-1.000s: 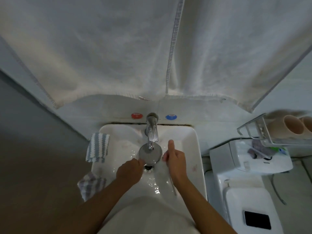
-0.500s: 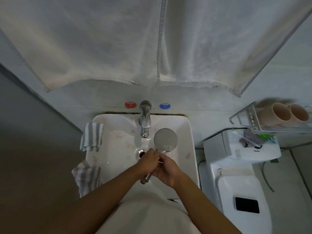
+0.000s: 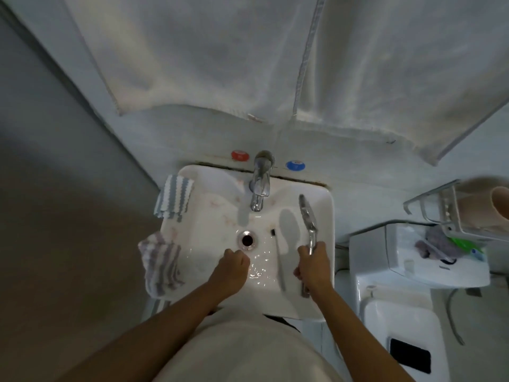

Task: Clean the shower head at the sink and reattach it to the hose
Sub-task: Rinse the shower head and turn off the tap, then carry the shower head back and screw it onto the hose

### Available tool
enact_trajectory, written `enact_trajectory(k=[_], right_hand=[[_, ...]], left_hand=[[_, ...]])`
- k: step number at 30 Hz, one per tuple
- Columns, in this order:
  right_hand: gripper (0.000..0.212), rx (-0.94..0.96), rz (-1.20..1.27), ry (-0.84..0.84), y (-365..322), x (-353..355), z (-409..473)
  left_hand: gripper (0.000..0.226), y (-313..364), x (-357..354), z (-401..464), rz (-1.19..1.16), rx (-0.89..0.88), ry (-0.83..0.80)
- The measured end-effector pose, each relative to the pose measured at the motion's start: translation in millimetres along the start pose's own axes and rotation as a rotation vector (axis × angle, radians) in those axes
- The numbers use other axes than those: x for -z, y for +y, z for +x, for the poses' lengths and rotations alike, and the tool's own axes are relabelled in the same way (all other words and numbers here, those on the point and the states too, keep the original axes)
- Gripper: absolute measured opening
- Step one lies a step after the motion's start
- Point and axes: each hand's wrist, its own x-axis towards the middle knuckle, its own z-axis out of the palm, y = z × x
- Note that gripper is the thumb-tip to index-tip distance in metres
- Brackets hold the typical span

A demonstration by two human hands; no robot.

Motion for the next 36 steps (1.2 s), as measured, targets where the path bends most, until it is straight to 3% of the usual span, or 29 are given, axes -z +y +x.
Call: enact_trajectory(k=[3,7,10,13,15,18,22,28,33,36], right_hand=[[0.014,-0.105,0.011,-0.057,12,-2,10],[0.026,0.063,-0.14,0.057,24,-7,11],[0.04,-0.004,-0.122,0.026,26,-8,13],[0.045,0.147,-0.023,0.143,20,-5,12],[0.048,0.152,0.114,0.138,12,-2,13],[0.037,-0.028,0.261,0.093,3,-3,18],[0.036,-0.024,0.466,0.151,-8,-3,18],[0.036,-0.018,0.475,0.144,-16,-3,6],[0.045,0.114,0.28,0.18,-11,-4,-17],[0.038,0.03,0.311,0.114,-5,-4,-31]], left_hand=[[0.028,-7,1,-4,-0.036,0.028,0.018],[0.045,-12,-3,-9,-0.09,0.065,0.031],[0.046,-15,-7,-13,-0.171,0.094,0.065],[0.029,-18,-11,-17,-0.228,0.116,0.083],[0.022,-23,-13,-20,-0.262,0.12,0.104],[0.023,-30,-15,-22,-0.322,0.142,0.115],[0.022,-30,-9,-24,-0.384,0.116,0.137],[0.031,-32,15,-16,-0.426,0.042,0.134],[0.03,-42,43,-21,-0.465,0.0,0.167],[0.03,-57,57,-30,-0.513,0.0,0.192]])
